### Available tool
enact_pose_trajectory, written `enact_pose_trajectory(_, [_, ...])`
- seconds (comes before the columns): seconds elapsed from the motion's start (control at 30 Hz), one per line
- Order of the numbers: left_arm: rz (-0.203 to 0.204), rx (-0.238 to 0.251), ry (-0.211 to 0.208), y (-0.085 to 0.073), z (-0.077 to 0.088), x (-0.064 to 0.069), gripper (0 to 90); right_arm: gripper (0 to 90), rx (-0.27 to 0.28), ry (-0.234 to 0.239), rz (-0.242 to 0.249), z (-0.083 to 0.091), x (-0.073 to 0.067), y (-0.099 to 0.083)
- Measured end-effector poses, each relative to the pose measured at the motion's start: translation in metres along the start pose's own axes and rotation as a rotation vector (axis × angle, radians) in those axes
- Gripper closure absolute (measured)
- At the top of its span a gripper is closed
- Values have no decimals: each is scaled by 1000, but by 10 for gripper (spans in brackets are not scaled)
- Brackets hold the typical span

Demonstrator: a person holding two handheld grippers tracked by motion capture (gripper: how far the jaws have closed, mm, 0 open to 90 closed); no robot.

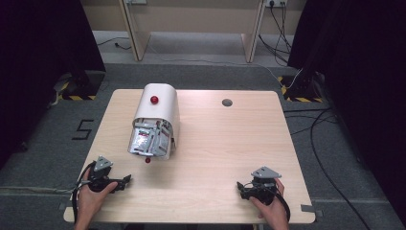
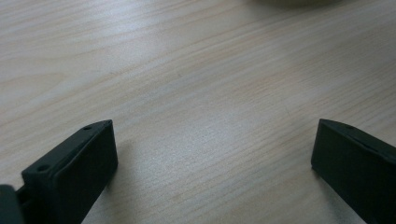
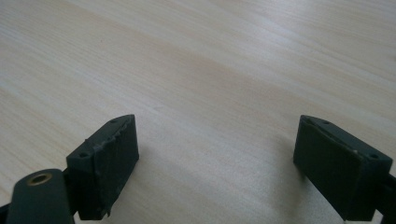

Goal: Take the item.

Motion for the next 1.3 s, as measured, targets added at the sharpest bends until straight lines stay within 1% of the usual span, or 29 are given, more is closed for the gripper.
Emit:
enact_pose_trajectory(0.5, [1,-1,1,-1,1,0,0,150,-2,7,-2,1,-1,-1])
enact_pose_trajectory(0.63, [1,-1,1,-1,1,0,0,166,6,16,-3,2,-1,-2])
enact_pose_trajectory(0.9, [0,-2,1,-1,1,0,0,175,58,24,-7,8,-4,4])
enact_pose_trajectory(1.17, [0,-1,1,-1,1,0,0,184,89,25,11,14,-6,16])
enact_pose_trajectory(1.3, [1,-1,1,-1,1,0,0,186,103,34,5,15,-8,23])
Point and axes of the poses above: each handheld gripper's, and its own axes: z roughly backward along the jaws, y roughly out of its top, x roughly to its right, the point moved 4 cm from there along -z, roughly forward along the jaws, and after that the axes turned 4 degrees about -x, right-handed, at the moved point
